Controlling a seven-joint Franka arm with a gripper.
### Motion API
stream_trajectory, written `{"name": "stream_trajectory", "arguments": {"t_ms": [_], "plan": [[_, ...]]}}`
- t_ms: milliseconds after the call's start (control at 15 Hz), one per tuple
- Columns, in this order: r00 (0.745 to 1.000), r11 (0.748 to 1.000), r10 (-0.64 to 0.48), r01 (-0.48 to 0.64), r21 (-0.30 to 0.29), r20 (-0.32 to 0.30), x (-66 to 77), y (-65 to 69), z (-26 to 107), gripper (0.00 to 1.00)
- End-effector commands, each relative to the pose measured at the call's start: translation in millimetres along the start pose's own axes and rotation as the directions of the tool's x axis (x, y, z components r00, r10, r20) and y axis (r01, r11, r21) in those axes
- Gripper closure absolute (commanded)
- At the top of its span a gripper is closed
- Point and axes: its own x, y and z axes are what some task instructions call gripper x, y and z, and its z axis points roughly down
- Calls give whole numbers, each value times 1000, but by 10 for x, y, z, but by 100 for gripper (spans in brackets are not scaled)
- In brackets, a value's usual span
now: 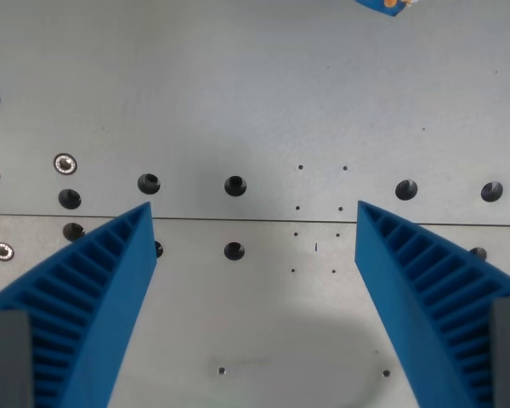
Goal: Move above the blue bag
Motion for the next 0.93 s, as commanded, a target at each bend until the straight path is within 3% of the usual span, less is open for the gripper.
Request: {"name": "stream_trajectory", "arguments": {"t_ms": [67,600,933], "plan": [[1000,1000,0,0,0,-4,-1,0,-17,0],[1000,1000,3,-3,0,-5,25,13,0,0],[1000,1000,6,-6,-3,-6,121,61,59,0]]}}
